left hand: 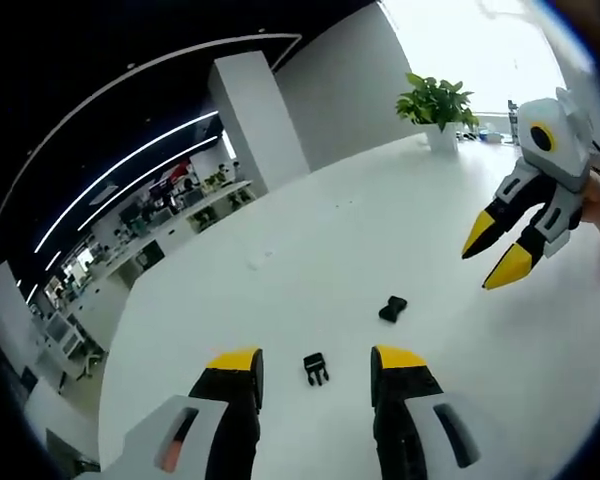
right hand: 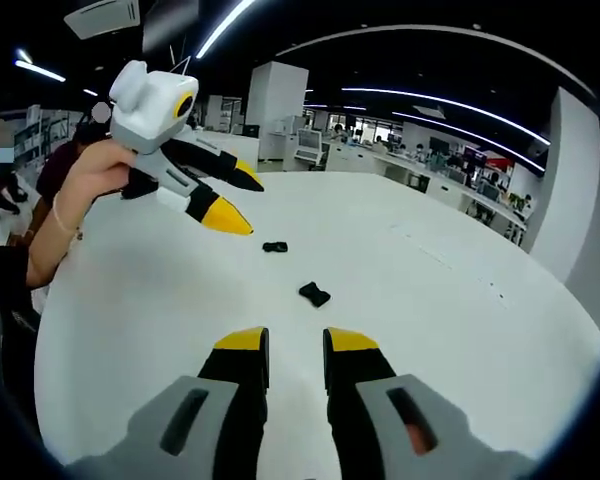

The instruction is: Snap the two parts of the plastic buckle together until the buckle closes and remains connected.

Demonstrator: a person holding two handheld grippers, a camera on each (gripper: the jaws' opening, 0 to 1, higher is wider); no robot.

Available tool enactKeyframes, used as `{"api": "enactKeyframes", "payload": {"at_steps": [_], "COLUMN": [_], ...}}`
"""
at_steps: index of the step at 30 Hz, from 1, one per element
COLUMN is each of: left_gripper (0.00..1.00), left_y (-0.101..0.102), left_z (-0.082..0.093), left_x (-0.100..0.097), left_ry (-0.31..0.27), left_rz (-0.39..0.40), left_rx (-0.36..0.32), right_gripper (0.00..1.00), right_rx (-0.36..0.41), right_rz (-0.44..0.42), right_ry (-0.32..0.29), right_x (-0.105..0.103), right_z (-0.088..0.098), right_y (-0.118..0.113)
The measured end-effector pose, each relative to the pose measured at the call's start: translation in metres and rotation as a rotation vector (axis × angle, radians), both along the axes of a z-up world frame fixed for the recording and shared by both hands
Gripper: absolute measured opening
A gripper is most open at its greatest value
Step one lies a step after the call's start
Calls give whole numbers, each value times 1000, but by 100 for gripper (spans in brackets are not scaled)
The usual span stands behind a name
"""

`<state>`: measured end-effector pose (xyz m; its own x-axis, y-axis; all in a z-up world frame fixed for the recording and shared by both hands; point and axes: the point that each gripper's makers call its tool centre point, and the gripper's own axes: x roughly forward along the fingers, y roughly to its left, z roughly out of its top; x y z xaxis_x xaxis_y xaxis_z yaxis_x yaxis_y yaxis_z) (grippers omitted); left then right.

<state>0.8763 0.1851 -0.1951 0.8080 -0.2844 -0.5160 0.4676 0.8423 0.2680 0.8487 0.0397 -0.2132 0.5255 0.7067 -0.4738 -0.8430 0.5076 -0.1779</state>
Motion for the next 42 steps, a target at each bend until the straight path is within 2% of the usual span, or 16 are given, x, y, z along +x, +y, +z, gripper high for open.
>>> {"api": "enactKeyframes", "payload": {"at_steps": [5, 10, 16, 19, 22, 26, 31, 42], "left_gripper": [42, 41, 37, 35, 30, 29, 29, 30], "left_y": [-1, 3, 12, 19, 22, 17, 11, 10], "left_z": [-8, -19, -40, -39, -33, -44, -45, -52], "left_x": [14, 26, 31, 33, 37, 37, 37, 37], "left_ry": [5, 20, 57, 49, -1, 25, 34, 64], "left_rz": [2, 27, 41, 58, 68, 39, 20, 25], "left_rx": [-3, -58, -113, -148, -195, -203, -239, -258], "right_gripper": [22, 20, 20, 20, 20, 20, 20, 20], "right_rx": [12, 33, 29, 48, 53, 49, 35, 32], "right_rz": [-6, -9, -10, -9, -11, -18, -26, -34], "right_ry": [6, 32, 58, 54, 38, 17, -5, -21], "right_x": [4, 4, 2, 1, 3, 7, 10, 11], "right_z": [-5, -14, -24, -23, -21, -20, -20, -19], "right_y": [-1, -2, -2, -2, -3, -5, -10, -15]}}
